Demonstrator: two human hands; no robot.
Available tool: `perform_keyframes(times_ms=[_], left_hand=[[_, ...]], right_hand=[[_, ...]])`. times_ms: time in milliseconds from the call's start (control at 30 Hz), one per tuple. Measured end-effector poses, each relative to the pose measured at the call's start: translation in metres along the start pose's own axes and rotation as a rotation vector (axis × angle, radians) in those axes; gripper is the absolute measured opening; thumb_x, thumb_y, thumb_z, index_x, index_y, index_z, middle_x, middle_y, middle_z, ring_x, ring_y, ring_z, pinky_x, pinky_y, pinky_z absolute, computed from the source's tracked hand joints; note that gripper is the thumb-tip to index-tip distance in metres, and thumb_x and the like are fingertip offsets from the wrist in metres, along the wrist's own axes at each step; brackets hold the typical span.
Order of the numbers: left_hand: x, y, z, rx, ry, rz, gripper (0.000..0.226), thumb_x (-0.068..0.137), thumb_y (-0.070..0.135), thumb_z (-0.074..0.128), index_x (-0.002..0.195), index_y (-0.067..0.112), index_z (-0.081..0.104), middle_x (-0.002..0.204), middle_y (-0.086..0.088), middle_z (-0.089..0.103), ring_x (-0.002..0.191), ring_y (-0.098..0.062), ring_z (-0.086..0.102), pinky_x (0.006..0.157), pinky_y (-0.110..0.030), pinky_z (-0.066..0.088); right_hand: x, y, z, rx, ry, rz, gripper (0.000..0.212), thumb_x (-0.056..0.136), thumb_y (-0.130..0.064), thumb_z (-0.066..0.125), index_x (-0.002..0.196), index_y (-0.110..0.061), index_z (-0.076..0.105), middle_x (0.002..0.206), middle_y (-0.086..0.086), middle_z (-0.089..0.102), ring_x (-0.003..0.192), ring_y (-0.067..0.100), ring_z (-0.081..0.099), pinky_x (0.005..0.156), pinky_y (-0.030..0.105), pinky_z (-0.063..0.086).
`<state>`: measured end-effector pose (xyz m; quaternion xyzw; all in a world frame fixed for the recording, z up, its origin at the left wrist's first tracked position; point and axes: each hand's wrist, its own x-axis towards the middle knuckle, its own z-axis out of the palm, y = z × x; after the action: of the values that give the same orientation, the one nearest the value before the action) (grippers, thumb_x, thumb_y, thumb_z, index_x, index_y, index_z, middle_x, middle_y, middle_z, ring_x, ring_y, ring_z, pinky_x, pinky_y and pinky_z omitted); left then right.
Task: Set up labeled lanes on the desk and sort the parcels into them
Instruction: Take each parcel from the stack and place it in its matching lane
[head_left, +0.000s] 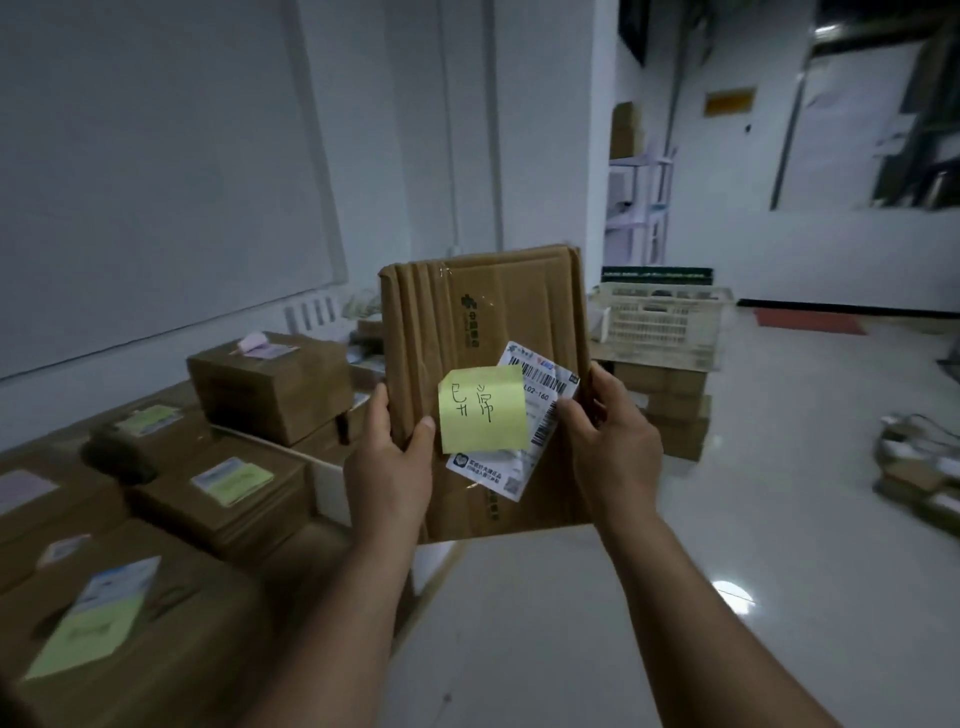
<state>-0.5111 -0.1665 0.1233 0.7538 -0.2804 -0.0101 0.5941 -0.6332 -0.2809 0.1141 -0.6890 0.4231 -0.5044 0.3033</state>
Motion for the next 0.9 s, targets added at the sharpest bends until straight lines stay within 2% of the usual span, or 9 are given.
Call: perform_keyframes(times_ms=[200, 433, 533, 700, 900], left_hand=[[0.005, 0.022, 0.099, -0.024, -0.135, 0.028, 0.062, 0.094, 0.029, 0.055, 0.148, 0.026, 0.026, 0.149, -0.004, 0.037, 0.136, -0.021, 0.037, 0.105, -0.035, 0.036], [0.032, 0.036, 0.210, -0.020, -0.260, 0.067, 0.060, 0.094, 0.030, 0.053, 0.148, 0.025, 0.027, 0.149, -0.005, 0.037, 0.136, -0.024, 0.037, 0.105, -0.039, 0.038], [0.059, 0.039, 0.264, -0.059, -0.310, 0.089, 0.061, 0.094, 0.030, 0.054, 0.148, 0.026, 0.026, 0.151, -0.003, 0.035, 0.137, -0.024, 0.036, 0.107, -0.043, 0.039], [0.123, 0.049, 0.356, -0.076, -0.345, 0.139, 0.060, 0.094, 0.028, 0.055, 0.147, 0.023, 0.028, 0.148, -0.005, 0.039, 0.136, -0.022, 0.038, 0.105, -0.035, 0.037], [0.200, 0.058, 0.457, -0.099, -0.408, 0.127, 0.060, 0.094, 0.027, 0.055, 0.147, 0.023, 0.028, 0.150, -0.004, 0.037, 0.137, -0.022, 0.036, 0.104, -0.036, 0.038]], right_hand=[[0.060, 0.061, -0.046, -0.057, 0.092, 0.057, 0.050, 0.088, -0.035, 0.062, 0.136, -0.032, 0.050, 0.123, -0.007, 0.065, 0.110, 0.015, 0.061, 0.089, 0.042, 0.051], [0.134, 0.130, -0.069, -0.138, 0.214, 0.092, 0.048, 0.088, -0.034, 0.062, 0.134, -0.031, 0.051, 0.123, -0.008, 0.064, 0.108, 0.016, 0.062, 0.089, 0.041, 0.051], [0.179, 0.159, -0.069, -0.151, 0.254, 0.106, 0.048, 0.088, -0.033, 0.062, 0.134, -0.031, 0.051, 0.119, -0.006, 0.066, 0.107, 0.017, 0.062, 0.088, 0.043, 0.051], [0.270, 0.198, -0.059, -0.169, 0.318, 0.122, 0.046, 0.088, -0.032, 0.062, 0.133, -0.030, 0.053, 0.118, -0.007, 0.066, 0.106, 0.016, 0.062, 0.088, 0.041, 0.051], [0.376, 0.242, -0.036, -0.161, 0.357, 0.171, 0.044, 0.088, -0.034, 0.062, 0.131, -0.033, 0.054, 0.116, -0.008, 0.066, 0.101, 0.014, 0.063, 0.087, 0.043, 0.052]])
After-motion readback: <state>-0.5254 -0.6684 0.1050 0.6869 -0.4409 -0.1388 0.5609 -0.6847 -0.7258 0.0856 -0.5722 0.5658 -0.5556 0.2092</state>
